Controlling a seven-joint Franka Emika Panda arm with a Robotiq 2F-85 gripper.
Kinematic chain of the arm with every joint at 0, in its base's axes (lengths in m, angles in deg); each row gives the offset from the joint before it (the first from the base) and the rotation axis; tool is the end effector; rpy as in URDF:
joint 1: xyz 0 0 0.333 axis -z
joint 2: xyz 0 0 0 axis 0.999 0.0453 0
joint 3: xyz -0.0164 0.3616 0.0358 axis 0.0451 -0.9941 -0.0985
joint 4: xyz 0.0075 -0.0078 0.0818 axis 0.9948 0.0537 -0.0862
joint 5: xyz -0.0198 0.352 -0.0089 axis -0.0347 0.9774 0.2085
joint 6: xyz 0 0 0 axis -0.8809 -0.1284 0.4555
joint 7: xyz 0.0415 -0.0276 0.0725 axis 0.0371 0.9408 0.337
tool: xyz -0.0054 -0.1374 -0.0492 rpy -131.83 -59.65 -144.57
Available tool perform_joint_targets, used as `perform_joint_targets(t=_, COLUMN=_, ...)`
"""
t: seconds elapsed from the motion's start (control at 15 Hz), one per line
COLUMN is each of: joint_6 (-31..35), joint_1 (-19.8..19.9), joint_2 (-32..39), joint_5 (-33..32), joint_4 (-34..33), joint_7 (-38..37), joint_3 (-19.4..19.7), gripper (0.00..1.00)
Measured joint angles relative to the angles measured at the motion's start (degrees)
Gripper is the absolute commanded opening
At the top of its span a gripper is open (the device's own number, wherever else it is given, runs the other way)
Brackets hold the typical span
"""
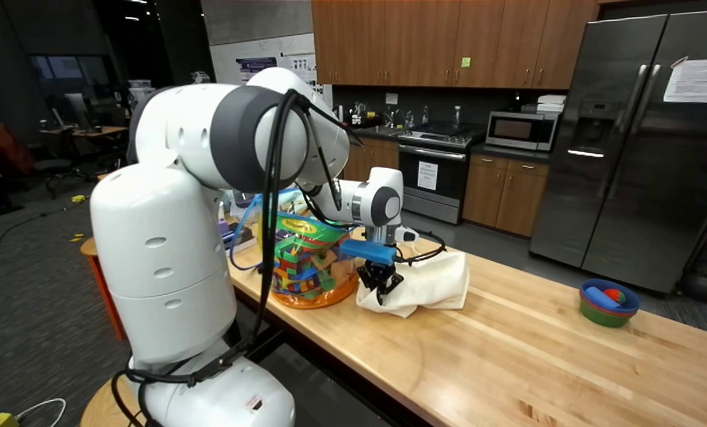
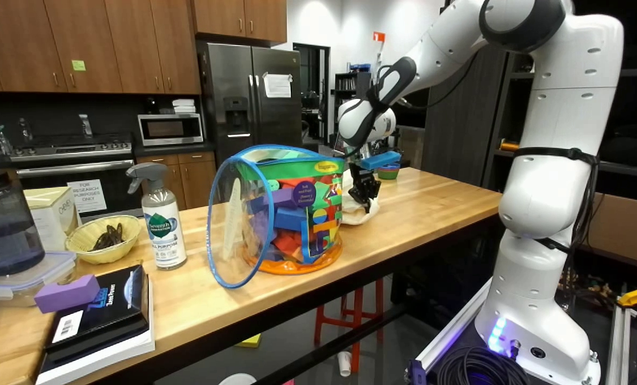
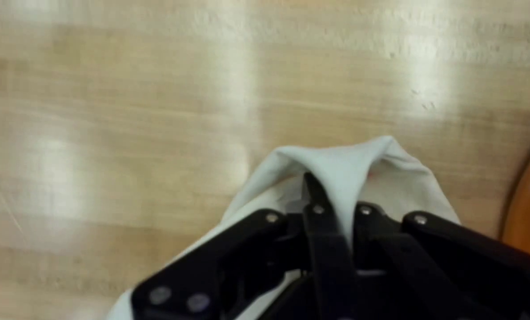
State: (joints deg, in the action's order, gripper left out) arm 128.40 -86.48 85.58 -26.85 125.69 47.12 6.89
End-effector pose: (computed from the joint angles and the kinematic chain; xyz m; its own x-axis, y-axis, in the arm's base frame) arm 0.4467 -0.0282 0.3571 0.9673 -0.1061 -0.2306 -0.0910 -0.9930 0.0751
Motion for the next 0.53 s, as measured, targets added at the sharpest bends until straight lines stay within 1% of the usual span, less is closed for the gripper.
perform_joint_targets(t=0.27, joint_6=-0.18, joint_1=2.88, joint_2=-7.19, joint_5=-0.14, joint_4=7.81, joint_7=-2.96, joint_3=2.25, gripper=0.01)
perform_joint_targets(t=0.53, joint_6=-0.94, joint_1=7.28, joint_2=-14.04, joint_5=-0.98, joint_4=13.22, joint_7=-4.38, joint_3=4.89, gripper=0.01)
